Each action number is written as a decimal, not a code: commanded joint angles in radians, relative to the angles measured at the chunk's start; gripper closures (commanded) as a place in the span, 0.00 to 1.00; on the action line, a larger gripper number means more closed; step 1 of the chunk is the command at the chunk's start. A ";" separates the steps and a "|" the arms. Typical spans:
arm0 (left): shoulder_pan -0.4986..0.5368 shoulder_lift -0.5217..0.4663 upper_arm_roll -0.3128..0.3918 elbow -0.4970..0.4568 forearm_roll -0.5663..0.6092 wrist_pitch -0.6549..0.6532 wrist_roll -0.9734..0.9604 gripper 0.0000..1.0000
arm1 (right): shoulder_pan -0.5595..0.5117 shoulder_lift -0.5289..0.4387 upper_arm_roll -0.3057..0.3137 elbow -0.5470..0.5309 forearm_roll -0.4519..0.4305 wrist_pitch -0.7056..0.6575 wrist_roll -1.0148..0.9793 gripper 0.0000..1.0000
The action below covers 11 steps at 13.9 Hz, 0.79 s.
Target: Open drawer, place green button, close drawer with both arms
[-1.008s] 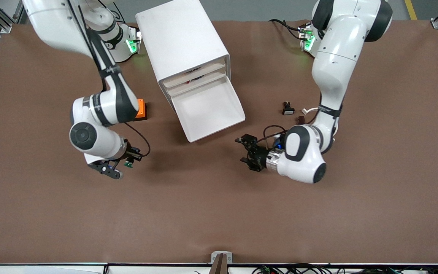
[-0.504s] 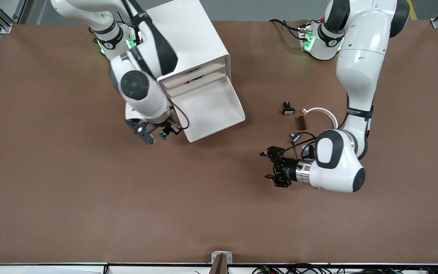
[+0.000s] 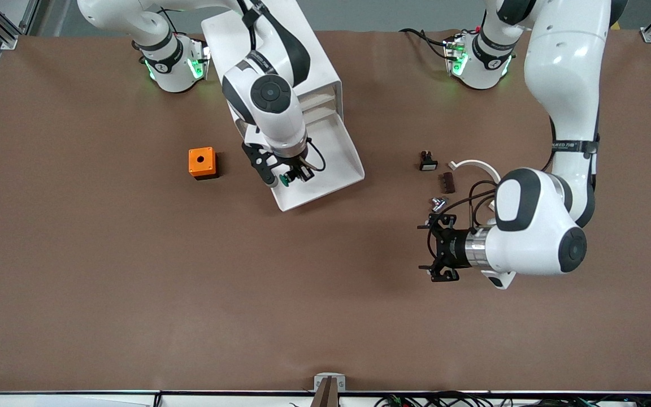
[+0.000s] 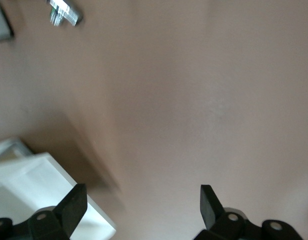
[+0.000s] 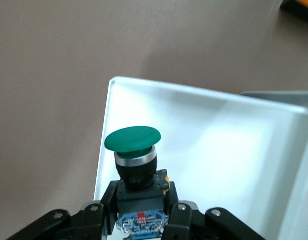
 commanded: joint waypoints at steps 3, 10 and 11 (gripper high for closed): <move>-0.026 -0.080 -0.111 -0.031 0.233 -0.022 0.075 0.01 | 0.033 0.070 -0.011 0.010 0.027 0.097 0.087 1.00; -0.130 -0.043 -0.130 -0.031 0.467 0.065 0.412 0.01 | 0.052 0.129 -0.011 0.045 0.105 0.126 0.097 1.00; -0.130 -0.034 -0.129 -0.031 0.497 0.100 0.499 0.01 | 0.056 0.131 -0.011 0.045 0.106 0.126 0.097 1.00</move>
